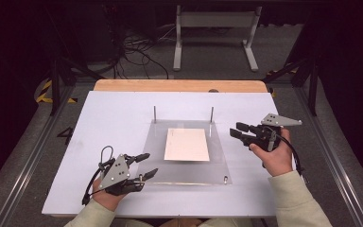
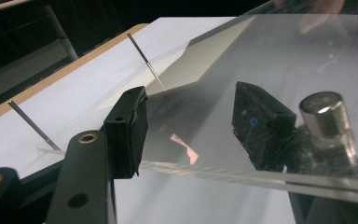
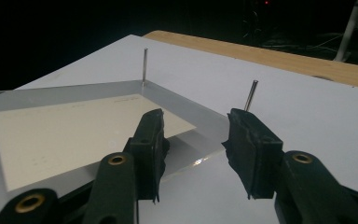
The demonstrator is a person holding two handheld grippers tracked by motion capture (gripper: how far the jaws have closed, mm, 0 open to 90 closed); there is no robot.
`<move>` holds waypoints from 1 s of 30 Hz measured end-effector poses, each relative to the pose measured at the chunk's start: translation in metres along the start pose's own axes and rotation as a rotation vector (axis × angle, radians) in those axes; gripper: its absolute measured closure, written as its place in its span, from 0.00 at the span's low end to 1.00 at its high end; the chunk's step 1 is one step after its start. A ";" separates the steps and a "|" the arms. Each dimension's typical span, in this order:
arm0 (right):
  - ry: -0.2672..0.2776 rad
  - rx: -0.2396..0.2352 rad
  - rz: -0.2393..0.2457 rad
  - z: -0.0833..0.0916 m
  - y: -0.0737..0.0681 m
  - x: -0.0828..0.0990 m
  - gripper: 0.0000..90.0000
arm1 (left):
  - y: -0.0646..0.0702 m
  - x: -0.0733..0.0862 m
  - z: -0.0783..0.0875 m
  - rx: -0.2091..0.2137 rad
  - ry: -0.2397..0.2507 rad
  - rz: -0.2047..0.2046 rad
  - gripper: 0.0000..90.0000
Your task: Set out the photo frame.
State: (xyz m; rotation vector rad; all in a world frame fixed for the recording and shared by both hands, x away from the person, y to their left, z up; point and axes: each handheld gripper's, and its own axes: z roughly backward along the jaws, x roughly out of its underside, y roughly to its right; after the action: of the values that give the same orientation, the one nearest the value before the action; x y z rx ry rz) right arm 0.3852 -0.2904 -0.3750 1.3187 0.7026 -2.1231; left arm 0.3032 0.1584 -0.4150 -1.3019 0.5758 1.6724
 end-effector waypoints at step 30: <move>-0.005 -0.022 0.188 0.058 -0.052 0.022 0.44 | -0.002 -0.004 0.001 -0.001 -0.016 -0.014 0.51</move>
State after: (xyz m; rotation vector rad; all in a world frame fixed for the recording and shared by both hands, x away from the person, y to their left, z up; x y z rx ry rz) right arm 0.3047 -0.2958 -0.3651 1.3126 0.5747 -1.9633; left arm 0.3042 0.1586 -0.4108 -1.2890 0.5553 1.6711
